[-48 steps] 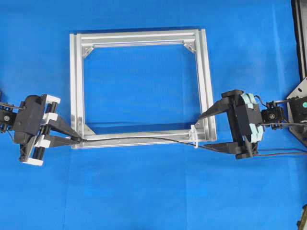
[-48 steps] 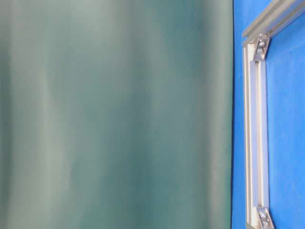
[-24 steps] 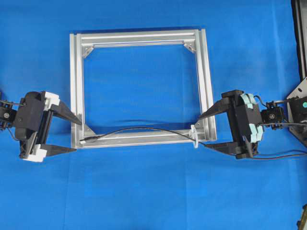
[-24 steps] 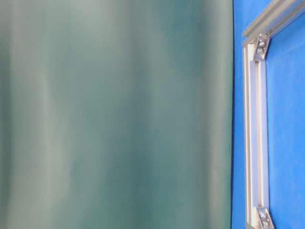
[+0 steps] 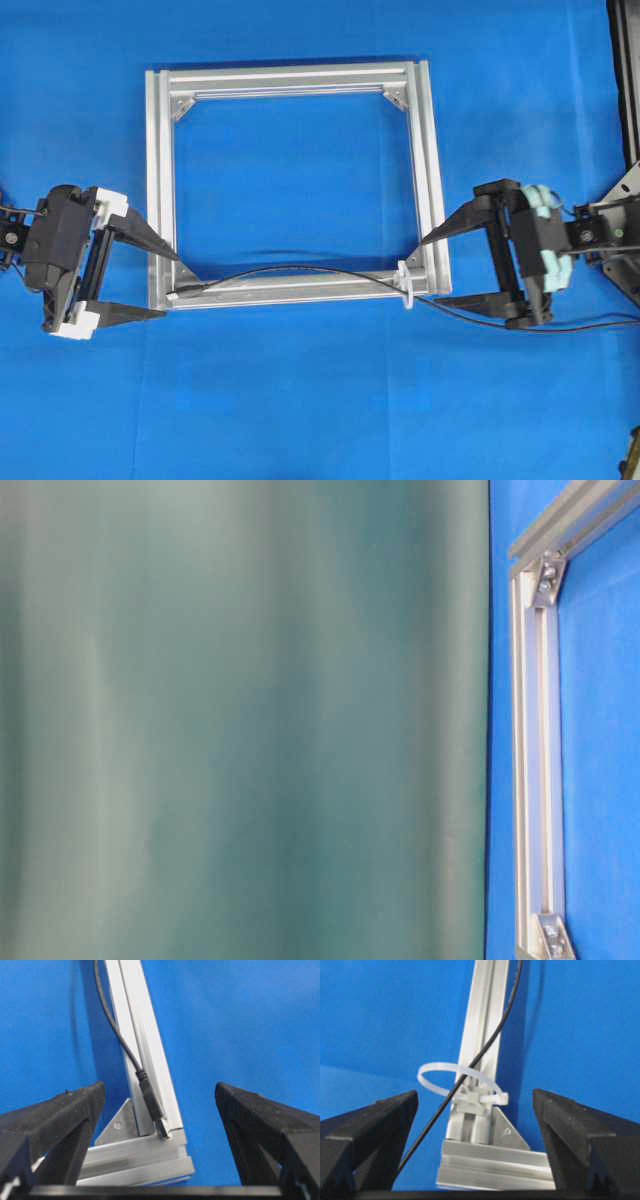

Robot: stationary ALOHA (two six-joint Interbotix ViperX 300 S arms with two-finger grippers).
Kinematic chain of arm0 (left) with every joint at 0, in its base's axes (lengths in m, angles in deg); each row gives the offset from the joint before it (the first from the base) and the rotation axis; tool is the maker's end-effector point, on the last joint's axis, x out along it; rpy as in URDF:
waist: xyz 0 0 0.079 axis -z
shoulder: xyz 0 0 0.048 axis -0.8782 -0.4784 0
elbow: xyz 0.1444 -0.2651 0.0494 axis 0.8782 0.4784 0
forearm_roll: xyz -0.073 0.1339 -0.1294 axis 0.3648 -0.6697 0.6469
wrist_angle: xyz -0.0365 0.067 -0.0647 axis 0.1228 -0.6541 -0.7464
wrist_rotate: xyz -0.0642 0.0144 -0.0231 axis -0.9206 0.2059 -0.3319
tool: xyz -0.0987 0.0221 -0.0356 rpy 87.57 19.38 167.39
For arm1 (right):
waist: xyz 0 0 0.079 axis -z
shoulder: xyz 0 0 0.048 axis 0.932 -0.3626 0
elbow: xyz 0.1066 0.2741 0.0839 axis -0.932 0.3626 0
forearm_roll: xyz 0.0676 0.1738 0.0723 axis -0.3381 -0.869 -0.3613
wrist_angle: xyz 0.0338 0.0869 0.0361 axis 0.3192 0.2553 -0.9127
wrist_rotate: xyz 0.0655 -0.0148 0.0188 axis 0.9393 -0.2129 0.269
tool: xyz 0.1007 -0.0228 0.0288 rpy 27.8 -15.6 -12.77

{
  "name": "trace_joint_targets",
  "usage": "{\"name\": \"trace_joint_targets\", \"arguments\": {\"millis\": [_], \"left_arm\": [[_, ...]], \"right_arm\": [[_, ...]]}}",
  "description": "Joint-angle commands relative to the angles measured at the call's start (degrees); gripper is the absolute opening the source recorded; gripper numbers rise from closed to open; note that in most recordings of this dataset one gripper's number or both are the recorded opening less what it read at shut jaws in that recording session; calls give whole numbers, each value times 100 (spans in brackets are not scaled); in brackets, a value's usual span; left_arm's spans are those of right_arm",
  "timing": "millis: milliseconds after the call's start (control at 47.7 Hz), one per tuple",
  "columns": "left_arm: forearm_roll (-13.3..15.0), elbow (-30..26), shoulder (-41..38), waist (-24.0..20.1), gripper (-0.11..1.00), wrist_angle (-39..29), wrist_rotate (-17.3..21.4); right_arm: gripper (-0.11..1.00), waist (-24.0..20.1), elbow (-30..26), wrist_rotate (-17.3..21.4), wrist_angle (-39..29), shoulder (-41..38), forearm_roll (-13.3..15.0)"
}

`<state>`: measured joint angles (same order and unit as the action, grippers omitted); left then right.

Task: Insert the wire through the string loop located on the right side.
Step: 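Open the right gripper and hold the cable taut with the left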

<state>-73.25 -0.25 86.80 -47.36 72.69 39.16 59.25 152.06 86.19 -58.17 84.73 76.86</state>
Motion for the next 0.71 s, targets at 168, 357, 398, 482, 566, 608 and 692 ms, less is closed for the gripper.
{"name": "trace_joint_targets", "arguments": {"millis": [168,357,398,482,566,608,692], "left_arm": [[0,-220,158,-97,89,-167,9],[0,-264,132,-132,89,-193,9],[0,-255,132,-132,89,-185,9],[0,-264,132,-141,89,-193,9],[-9,-264,132,-149,89,-193,9],[0,-264,141,-149,89,-193,18],[0,-264,132,-158,89,-193,18]], "right_arm": [[82,9,-70,9,-316,598,9],[82,9,-79,9,-325,589,9],[82,9,-79,9,-325,589,9],[82,9,-70,9,-325,589,9],[82,9,-79,9,-334,589,9],[82,9,-70,9,-334,589,0],[82,9,-79,9,-325,589,9]]}}
